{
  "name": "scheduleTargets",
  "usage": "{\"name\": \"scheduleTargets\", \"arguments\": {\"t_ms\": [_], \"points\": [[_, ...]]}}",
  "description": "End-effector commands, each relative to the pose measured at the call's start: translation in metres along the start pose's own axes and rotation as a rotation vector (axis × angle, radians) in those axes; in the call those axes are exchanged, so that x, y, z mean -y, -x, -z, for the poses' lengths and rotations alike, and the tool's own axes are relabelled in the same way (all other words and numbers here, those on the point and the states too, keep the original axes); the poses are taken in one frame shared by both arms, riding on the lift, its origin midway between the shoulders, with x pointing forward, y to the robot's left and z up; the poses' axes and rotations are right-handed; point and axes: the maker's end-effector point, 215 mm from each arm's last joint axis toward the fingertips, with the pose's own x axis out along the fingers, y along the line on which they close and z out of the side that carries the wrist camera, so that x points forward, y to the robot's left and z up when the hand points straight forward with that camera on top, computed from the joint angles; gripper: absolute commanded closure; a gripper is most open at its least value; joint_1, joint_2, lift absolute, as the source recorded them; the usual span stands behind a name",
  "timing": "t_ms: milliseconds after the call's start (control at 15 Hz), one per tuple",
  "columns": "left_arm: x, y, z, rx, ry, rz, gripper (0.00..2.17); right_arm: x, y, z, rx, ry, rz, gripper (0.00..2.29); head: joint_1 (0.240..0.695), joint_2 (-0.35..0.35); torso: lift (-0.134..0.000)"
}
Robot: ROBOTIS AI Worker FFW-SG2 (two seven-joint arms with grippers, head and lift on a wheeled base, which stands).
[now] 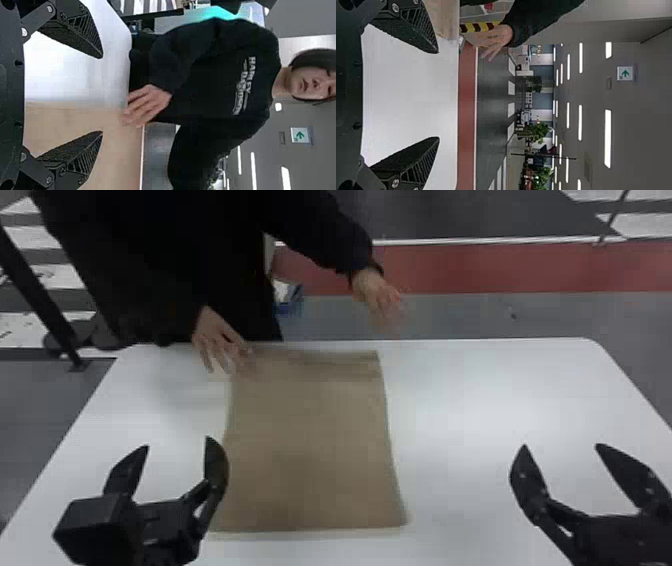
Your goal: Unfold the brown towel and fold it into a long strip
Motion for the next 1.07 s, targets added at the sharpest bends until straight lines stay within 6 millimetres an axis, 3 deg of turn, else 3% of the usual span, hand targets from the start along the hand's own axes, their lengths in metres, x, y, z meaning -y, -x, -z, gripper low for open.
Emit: {"name": "scheduleTargets", "arguments": {"t_ms": [0, 1000], "points": [[0.0005, 0.0002, 0.0016, -0.003, -0.001, 0.001, 0.22, 0.0, 0.0001, 0.0003, -0.001, -0.001, 0.001, 0.1, 0.695, 0.055, -0.124], [0.0024, 0.0008, 0.007, -0.013, -0.001, 0.004, 0.22, 0.0007, 0.0003, 0.0054, -0.01, 0.0, 0.002, 0.11, 0.695, 0.051, -0.123]]}}
